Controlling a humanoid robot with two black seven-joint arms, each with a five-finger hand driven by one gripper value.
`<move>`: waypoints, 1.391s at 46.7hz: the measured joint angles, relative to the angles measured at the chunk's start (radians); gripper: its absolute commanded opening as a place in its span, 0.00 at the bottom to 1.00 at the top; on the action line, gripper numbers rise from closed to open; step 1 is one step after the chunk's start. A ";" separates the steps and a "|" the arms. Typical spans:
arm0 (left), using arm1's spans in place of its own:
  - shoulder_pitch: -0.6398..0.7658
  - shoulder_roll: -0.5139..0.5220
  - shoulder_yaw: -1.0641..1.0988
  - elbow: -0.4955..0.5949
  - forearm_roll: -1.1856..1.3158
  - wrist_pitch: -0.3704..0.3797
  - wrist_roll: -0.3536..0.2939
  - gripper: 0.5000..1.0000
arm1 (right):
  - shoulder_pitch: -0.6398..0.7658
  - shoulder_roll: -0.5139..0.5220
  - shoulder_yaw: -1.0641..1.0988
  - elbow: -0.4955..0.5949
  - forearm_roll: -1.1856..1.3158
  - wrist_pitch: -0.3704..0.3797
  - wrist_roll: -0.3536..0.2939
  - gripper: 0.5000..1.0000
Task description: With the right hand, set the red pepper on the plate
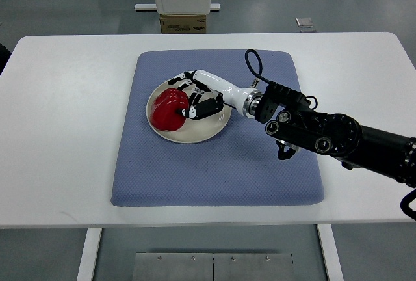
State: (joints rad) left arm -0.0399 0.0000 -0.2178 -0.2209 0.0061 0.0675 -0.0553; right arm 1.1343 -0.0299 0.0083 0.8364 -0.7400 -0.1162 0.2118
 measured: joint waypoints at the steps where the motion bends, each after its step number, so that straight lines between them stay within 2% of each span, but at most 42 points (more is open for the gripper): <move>1: 0.000 0.000 0.000 0.000 0.000 0.000 0.000 1.00 | -0.003 0.000 0.003 -0.002 0.001 -0.002 0.000 0.00; 13: 0.000 0.000 0.000 0.000 0.000 0.000 0.000 1.00 | -0.017 -0.001 0.006 -0.012 0.002 -0.030 0.008 0.01; 16: 0.000 0.000 0.000 0.000 0.000 0.000 0.000 1.00 | -0.018 -0.001 0.006 -0.015 0.002 -0.037 0.012 0.19; 18: 0.000 0.000 0.000 0.000 0.000 0.000 0.000 1.00 | -0.020 -0.001 0.006 -0.017 0.002 -0.040 0.012 0.27; 22: 0.000 0.000 0.000 0.000 0.000 0.000 0.000 1.00 | -0.030 -0.001 0.006 -0.024 0.001 -0.041 0.014 0.38; 25: 0.000 0.000 0.000 0.000 0.000 0.000 0.000 1.00 | -0.037 -0.001 0.006 -0.029 0.001 -0.041 0.016 0.52; 29: 0.000 0.000 0.000 0.000 0.000 0.000 0.000 1.00 | -0.045 -0.001 0.005 -0.033 0.001 -0.042 0.017 0.60; 32: 0.000 0.000 0.000 0.000 0.000 0.000 0.000 1.00 | -0.049 -0.001 0.005 -0.034 -0.001 -0.042 0.017 0.69; 38: 0.000 0.000 0.000 0.000 0.000 0.000 0.000 1.00 | -0.053 -0.001 0.004 -0.050 -0.001 -0.042 0.018 0.97; 53: 0.000 0.000 0.000 0.000 0.000 0.000 0.000 1.00 | -0.047 -0.016 0.004 -0.074 -0.001 -0.041 0.052 1.00; 65: 0.000 0.000 0.000 0.000 0.000 0.000 0.000 1.00 | -0.022 -0.113 0.018 -0.068 0.001 -0.037 0.053 1.00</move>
State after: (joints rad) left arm -0.0398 0.0000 -0.2178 -0.2209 0.0061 0.0675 -0.0553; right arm 1.1119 -0.1428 0.0260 0.7683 -0.7387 -0.1535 0.2649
